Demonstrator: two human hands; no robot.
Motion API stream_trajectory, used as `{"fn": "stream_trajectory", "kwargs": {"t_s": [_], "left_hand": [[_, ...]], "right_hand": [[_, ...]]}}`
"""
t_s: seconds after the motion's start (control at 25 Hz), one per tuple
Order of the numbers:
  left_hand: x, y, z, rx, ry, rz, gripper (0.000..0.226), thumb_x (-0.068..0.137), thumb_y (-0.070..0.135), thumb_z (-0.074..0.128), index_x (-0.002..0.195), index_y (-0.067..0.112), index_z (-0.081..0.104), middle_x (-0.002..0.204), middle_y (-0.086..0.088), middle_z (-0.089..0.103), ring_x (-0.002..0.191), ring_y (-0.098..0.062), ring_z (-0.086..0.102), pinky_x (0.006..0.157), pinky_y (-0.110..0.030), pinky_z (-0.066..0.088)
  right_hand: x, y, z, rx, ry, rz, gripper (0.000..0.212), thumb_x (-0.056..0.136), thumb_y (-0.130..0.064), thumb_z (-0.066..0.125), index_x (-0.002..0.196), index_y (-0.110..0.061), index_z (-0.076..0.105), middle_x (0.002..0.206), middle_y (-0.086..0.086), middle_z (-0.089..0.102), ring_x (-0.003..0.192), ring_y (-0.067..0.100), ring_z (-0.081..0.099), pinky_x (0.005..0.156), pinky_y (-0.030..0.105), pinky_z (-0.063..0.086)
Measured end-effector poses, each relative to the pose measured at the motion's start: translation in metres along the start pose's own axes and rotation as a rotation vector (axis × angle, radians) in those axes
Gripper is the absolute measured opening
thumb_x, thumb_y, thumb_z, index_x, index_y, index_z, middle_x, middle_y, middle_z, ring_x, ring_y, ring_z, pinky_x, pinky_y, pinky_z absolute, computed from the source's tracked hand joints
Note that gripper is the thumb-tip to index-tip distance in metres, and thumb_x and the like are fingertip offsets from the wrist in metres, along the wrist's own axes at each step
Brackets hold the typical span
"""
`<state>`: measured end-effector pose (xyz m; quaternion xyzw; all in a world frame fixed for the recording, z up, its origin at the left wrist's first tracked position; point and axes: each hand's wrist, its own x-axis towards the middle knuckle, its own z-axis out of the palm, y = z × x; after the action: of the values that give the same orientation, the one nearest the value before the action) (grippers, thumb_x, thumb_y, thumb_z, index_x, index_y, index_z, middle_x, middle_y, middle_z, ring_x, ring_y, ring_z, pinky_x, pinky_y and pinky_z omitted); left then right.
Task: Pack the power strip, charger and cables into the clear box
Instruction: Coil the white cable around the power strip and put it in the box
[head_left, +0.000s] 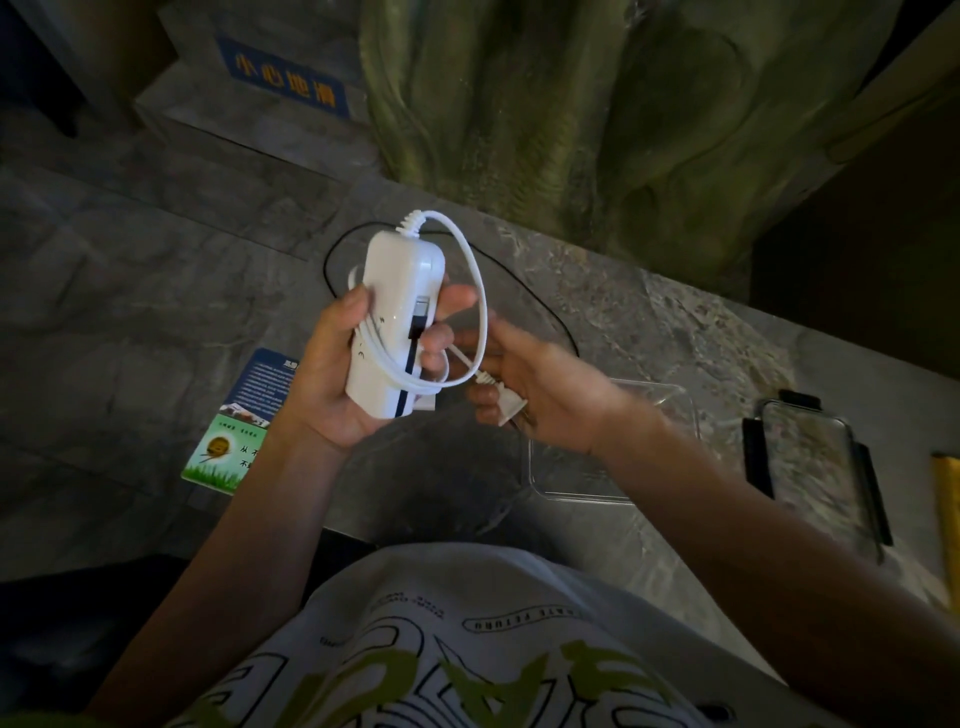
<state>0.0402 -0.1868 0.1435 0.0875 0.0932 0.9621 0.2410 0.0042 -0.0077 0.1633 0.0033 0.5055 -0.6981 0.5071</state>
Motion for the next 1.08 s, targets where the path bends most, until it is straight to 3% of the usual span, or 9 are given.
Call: {"fn": "stream_trajectory", "kwargs": {"t_s": [0.16, 0.28, 0.36, 0.48, 0.6, 0.76, 0.84, 0.96, 1.08], "left_hand": [[-0.002, -0.003, -0.002, 0.015, 0.019, -0.053, 0.041, 0.094, 0.009, 0.05, 0.127, -0.014, 0.043, 0.119, -0.038, 0.054, 0.097, -0.043, 0.061, 0.091, -0.046, 0.05], [-0.003, -0.004, -0.005, 0.091, 0.078, -0.087, 0.041, 0.093, 0.011, 0.05, 0.126, -0.013, 0.046, 0.118, -0.033, 0.058, 0.099, -0.039, 0.063, 0.091, -0.042, 0.05], [-0.003, -0.003, -0.006, 0.211, 0.061, -0.109, 0.04, 0.092, 0.017, 0.053, 0.124, -0.005, 0.052, 0.114, -0.023, 0.064, 0.097, -0.031, 0.066, 0.089, -0.036, 0.052], [-0.005, -0.004, -0.008, 0.487, 0.123, -0.136, 0.039, 0.081, 0.036, 0.066, 0.11, 0.01, 0.069, 0.098, -0.006, 0.073, 0.084, -0.016, 0.069, 0.078, -0.027, 0.055], [-0.011, 0.0, -0.009, 0.701, 0.24, -0.147, 0.047, 0.065, 0.052, 0.077, 0.098, 0.019, 0.076, 0.088, -0.001, 0.075, 0.078, -0.011, 0.069, 0.073, -0.025, 0.056], [-0.017, 0.008, -0.012, 0.835, 0.336, -0.145, 0.054, 0.051, 0.06, 0.081, 0.088, 0.021, 0.078, 0.082, -0.001, 0.075, 0.073, -0.012, 0.069, 0.065, -0.025, 0.057], [-0.014, 0.002, -0.012, 0.854, 0.481, -0.114, 0.049, 0.056, 0.052, 0.075, 0.09, 0.017, 0.077, 0.083, -0.006, 0.073, 0.075, -0.017, 0.068, 0.065, -0.029, 0.055], [-0.003, -0.008, -0.014, 0.962, 0.789, -0.035, 0.048, 0.074, 0.046, 0.054, 0.103, 0.011, 0.07, 0.097, -0.015, 0.07, 0.096, -0.031, 0.065, 0.08, -0.04, 0.051], [0.003, -0.015, -0.01, 1.197, 0.825, 0.139, 0.03, 0.094, 0.04, 0.047, 0.112, 0.022, 0.063, 0.108, -0.003, 0.069, 0.106, -0.02, 0.064, 0.093, -0.041, 0.051]], "right_hand": [[-0.003, 0.008, 0.003, -0.017, -0.032, -0.082, 0.022, 0.101, -0.021, 0.043, 0.092, -0.015, 0.062, 0.066, -0.008, 0.058, 0.052, 0.003, 0.044, 0.05, 0.015, 0.037], [-0.002, 0.01, 0.004, -0.008, 0.018, -0.175, 0.012, 0.092, -0.012, 0.056, 0.086, -0.015, 0.067, 0.066, 0.0, 0.057, 0.051, 0.004, 0.046, 0.049, 0.018, 0.038], [0.0, 0.012, 0.003, -0.028, 0.029, -0.227, 0.009, 0.083, -0.011, 0.061, 0.084, -0.015, 0.069, 0.078, 0.015, 0.051, 0.061, 0.018, 0.047, 0.054, 0.026, 0.039], [0.002, 0.015, -0.005, -0.033, 0.089, -0.244, 0.017, 0.078, -0.009, 0.066, 0.095, -0.01, 0.07, 0.083, 0.018, 0.054, 0.078, 0.032, 0.047, 0.068, 0.038, 0.04], [-0.001, 0.013, -0.015, -0.029, 0.138, -0.216, 0.029, 0.079, -0.012, 0.069, 0.108, -0.007, 0.067, 0.087, 0.014, 0.067, 0.074, 0.026, 0.062, 0.066, 0.033, 0.052], [-0.007, 0.009, -0.018, 0.006, 0.056, -0.274, 0.019, 0.092, -0.004, 0.058, 0.11, -0.002, 0.059, 0.081, 0.018, 0.055, 0.065, 0.021, 0.051, 0.055, 0.026, 0.045], [-0.008, 0.01, -0.016, 0.051, 0.072, -0.28, 0.015, 0.094, -0.002, 0.054, 0.109, -0.002, 0.056, 0.068, 0.004, 0.055, 0.051, 0.008, 0.045, 0.045, 0.017, 0.04], [-0.007, 0.011, -0.017, 0.073, 0.129, -0.283, 0.018, 0.095, -0.001, 0.052, 0.112, -0.004, 0.053, 0.063, -0.003, 0.053, 0.046, 0.003, 0.042, 0.043, 0.016, 0.038], [-0.008, 0.01, -0.016, 0.042, 0.175, -0.283, 0.019, 0.093, 0.0, 0.055, 0.112, -0.004, 0.054, 0.061, -0.005, 0.055, 0.046, 0.003, 0.041, 0.043, 0.017, 0.037]]}}
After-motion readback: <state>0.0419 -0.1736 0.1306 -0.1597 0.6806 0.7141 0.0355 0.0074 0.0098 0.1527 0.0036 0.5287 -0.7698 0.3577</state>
